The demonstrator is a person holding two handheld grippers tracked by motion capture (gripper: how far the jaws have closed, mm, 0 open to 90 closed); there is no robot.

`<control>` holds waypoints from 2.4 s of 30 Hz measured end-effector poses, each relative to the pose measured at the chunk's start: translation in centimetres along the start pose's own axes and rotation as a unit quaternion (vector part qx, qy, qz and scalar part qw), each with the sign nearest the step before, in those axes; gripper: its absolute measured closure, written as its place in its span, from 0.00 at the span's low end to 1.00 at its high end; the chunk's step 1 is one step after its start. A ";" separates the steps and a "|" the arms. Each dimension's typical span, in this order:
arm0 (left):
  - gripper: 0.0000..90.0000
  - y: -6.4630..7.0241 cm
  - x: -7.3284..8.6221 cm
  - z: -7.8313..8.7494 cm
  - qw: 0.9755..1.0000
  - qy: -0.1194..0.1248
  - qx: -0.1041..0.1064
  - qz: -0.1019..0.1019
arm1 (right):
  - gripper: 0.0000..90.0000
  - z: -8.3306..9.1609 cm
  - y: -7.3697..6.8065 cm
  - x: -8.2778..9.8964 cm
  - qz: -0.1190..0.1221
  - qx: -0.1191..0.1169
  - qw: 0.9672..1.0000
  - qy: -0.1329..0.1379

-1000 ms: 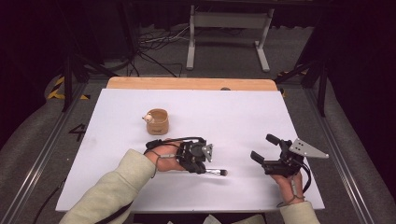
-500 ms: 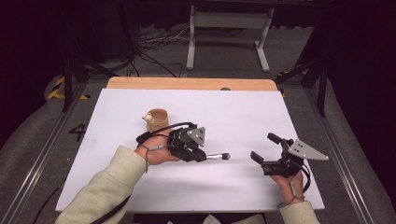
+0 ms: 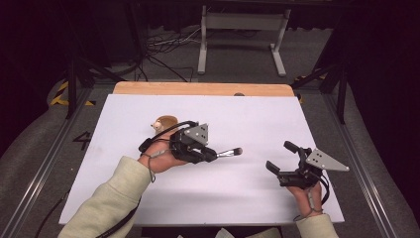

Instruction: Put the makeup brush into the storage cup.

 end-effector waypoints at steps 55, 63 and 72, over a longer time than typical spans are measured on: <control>0.87 -6.7 3.5 4.6 0.932 0.186 -0.228 0.214 | 0.01 0.1 -0.2 -0.1 -0.003 -0.007 1.000 0.012; 0.87 -7.6 4.5 5.0 0.917 0.183 -0.257 0.244 | 0.01 0.3 -0.3 -0.1 -0.006 -0.009 1.000 0.014; 0.87 -8.5 5.3 5.2 0.897 0.195 -0.288 0.273 | 0.00 0.3 -0.2 -0.1 -0.013 -0.012 1.000 0.016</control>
Point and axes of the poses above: each handheld gripper's, and its own axes: z roughly backward along the jaws, x roughly out of its underside, y roughly to its right, the point moved 7 cm from there along -z, roughly forward along the jaws, and after that the axes turned 11 degrees about -x, right-handed, at the moved point
